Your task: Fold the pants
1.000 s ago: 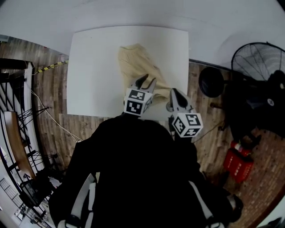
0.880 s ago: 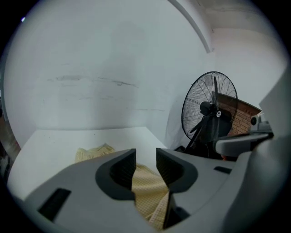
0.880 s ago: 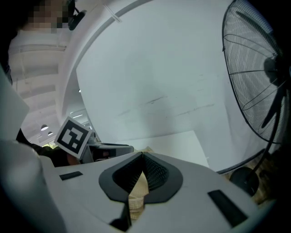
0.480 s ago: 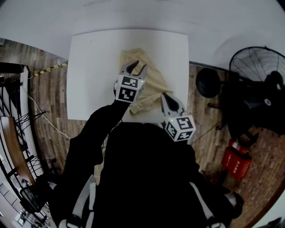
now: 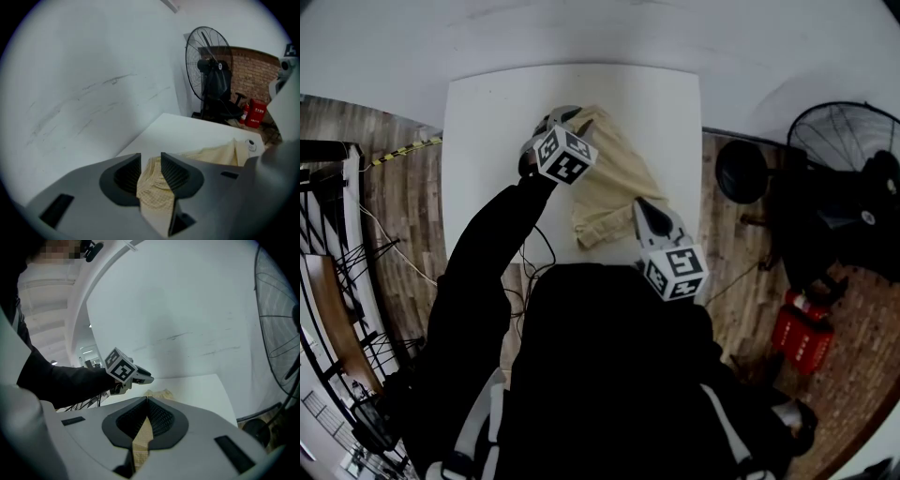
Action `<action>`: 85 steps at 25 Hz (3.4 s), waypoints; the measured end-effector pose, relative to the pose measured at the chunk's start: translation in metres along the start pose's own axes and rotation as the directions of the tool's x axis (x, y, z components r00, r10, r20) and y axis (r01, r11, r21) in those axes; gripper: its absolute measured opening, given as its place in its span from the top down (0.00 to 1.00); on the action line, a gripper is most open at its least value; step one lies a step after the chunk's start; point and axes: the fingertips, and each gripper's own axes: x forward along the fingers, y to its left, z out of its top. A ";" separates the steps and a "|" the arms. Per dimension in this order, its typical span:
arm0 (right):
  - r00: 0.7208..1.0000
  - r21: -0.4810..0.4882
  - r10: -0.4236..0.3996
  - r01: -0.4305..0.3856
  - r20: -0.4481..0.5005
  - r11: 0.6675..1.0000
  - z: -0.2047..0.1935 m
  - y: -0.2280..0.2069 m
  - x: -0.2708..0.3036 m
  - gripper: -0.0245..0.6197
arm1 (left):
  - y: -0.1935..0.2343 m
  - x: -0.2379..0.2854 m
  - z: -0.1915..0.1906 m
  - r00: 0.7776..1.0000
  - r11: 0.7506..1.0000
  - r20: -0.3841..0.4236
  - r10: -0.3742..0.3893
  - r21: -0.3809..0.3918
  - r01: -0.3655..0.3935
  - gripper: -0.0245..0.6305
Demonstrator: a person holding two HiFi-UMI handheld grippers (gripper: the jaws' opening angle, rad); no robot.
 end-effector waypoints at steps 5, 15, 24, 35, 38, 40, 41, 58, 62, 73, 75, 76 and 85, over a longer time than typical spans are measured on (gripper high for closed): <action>1.000 0.013 -0.014 0.015 -0.014 1.000 0.002 -0.002 0.010 0.95 | 0.001 0.040 -0.023 0.991 0.980 -0.108 -0.075 0.174 0.093 0.77; 0.996 0.050 -0.071 0.074 -0.045 0.996 0.001 -0.022 0.026 0.95 | 0.012 0.097 -0.063 0.940 0.947 -0.260 -0.220 0.173 0.269 0.77; 0.992 0.067 -0.105 0.110 -0.069 0.992 -0.004 -0.032 0.033 0.95 | 0.011 0.118 -0.071 0.860 0.891 -0.341 -0.381 0.115 0.440 0.77; 0.989 0.048 -0.121 0.125 -0.080 0.991 -0.011 -0.029 0.031 0.95 | 0.008 0.116 -0.072 0.777 0.837 -0.411 -0.476 0.060 0.544 0.78; 0.989 0.042 -0.131 0.134 -0.070 0.990 -0.010 -0.029 0.026 0.95 | 0.002 0.113 -0.069 0.805 0.848 -0.400 -0.437 0.115 0.518 0.82; 0.989 0.041 -0.136 0.139 -0.062 0.989 -0.007 -0.029 0.023 0.95 | -0.001 0.111 -0.072 0.832 0.863 -0.376 -0.408 0.138 0.485 0.86; 0.989 0.041 -0.138 0.141 -0.060 0.989 -0.007 -0.029 0.021 0.95 | -0.001 0.110 -0.074 0.847 0.873 -0.364 -0.388 0.148 0.464 0.92; 0.993 -0.002 -0.119 0.119 -0.022 0.993 -0.009 -0.015 -0.004 0.95 | -0.007 0.044 -0.035 0.963 0.951 -0.191 -0.188 0.209 0.227 0.94; 0.994 -0.011 -0.112 0.112 -0.013 0.994 -0.012 -0.014 -0.011 0.95 | -0.022 0.023 -0.025 0.967 0.957 -0.164 -0.196 0.181 0.225 0.94; 0.993 -0.024 -0.120 0.120 0.004 0.992 -0.017 -0.018 -0.032 0.95 | -0.081 -0.038 -0.003 0.958 0.958 -0.133 -0.252 0.108 0.267 0.94; 0.993 -0.025 -0.121 0.121 0.009 0.992 -0.018 -0.018 -0.035 0.95 | -0.091 -0.046 -0.002 0.954 0.955 -0.124 -0.272 0.083 0.283 0.94; 0.992 -0.023 -0.123 0.123 0.012 0.992 -0.019 -0.018 -0.037 0.95 | -0.096 -0.051 0.000 0.953 0.954 -0.117 -0.281 0.072 0.291 0.94; 0.992 -0.022 -0.126 0.126 0.023 0.992 -0.023 -0.021 -0.048 0.95 | -0.156 -0.095 0.010 0.933 0.933 -0.059 -0.354 0.039 0.357 0.94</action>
